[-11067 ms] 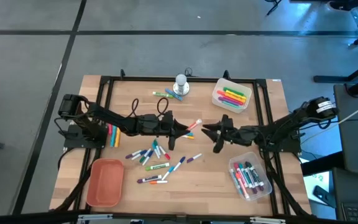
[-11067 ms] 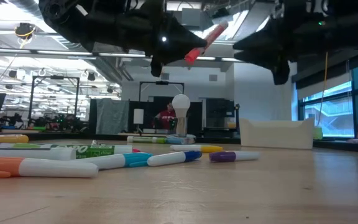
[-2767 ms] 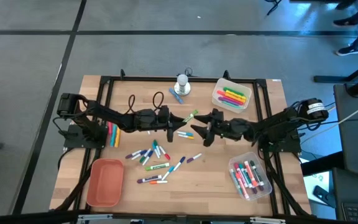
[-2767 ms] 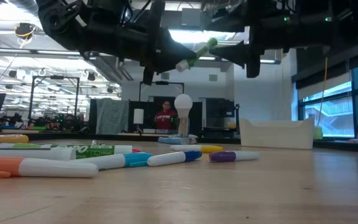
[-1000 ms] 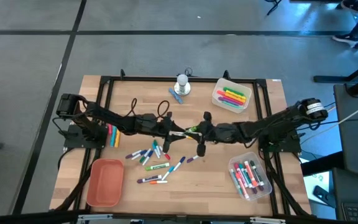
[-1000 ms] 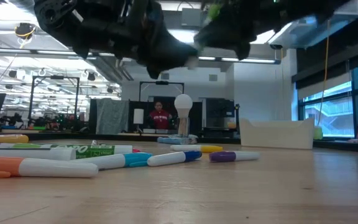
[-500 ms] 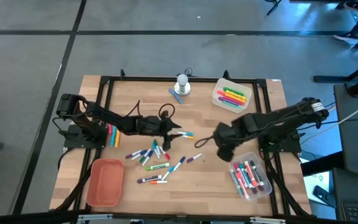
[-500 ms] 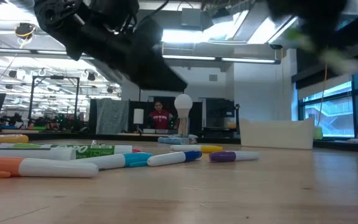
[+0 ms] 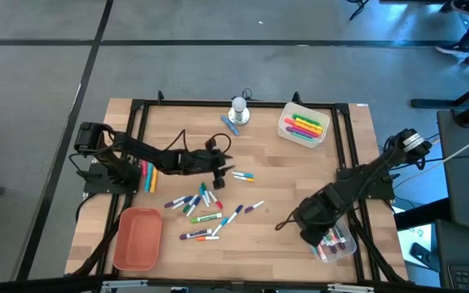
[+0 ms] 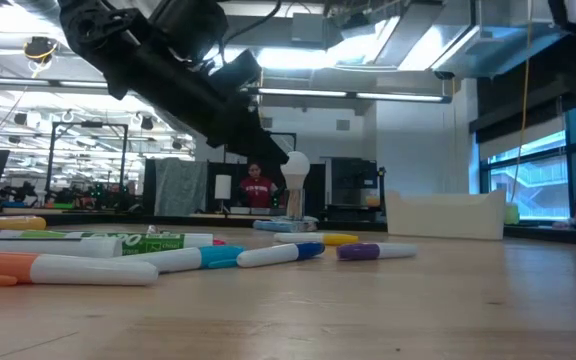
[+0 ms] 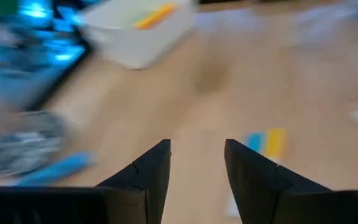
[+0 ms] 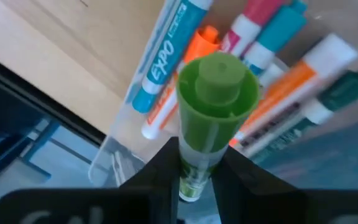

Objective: Pick & Place Markers
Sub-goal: Put the medium light green marker pen into the transparent bin, then put the large blue highlighter pen into the white bin

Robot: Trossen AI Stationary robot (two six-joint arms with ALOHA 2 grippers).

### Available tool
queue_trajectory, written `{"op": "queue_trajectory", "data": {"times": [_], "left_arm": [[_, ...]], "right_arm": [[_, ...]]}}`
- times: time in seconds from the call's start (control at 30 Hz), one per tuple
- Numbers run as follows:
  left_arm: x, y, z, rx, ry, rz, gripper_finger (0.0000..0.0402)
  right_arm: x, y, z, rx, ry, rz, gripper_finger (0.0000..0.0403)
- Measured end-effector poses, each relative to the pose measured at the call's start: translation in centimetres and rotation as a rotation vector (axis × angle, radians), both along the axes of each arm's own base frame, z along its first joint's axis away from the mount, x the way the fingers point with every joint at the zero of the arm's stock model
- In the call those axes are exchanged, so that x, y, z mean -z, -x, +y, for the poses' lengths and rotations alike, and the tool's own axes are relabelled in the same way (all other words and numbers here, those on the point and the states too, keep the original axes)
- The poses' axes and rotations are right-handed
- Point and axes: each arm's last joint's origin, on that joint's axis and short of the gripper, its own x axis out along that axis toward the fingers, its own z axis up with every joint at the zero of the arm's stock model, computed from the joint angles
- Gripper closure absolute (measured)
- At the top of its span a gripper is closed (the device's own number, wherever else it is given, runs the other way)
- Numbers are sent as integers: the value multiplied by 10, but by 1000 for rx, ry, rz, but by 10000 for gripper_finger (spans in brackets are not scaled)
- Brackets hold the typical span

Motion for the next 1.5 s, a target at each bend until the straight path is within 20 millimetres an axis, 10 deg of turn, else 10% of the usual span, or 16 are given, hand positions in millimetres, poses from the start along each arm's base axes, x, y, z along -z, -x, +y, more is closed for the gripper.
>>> {"op": "queue_trajectory", "data": {"times": [0.37,0.77,1.03,1.5], "left_arm": [[-1,3,20,-94,-261,118,247],[1,29,117,-259,-98,93,258],[-4,64,181,-465,221,-195,258],[26,11,170,153,-2,122,258]], "right_arm": [[-6,0,3,2,99,-63,130],[-57,-7,25,-55,359,-452,119],[-56,-18,-14,-102,643,-442,119],[-58,-45,-81,-281,760,-384,118]]}}
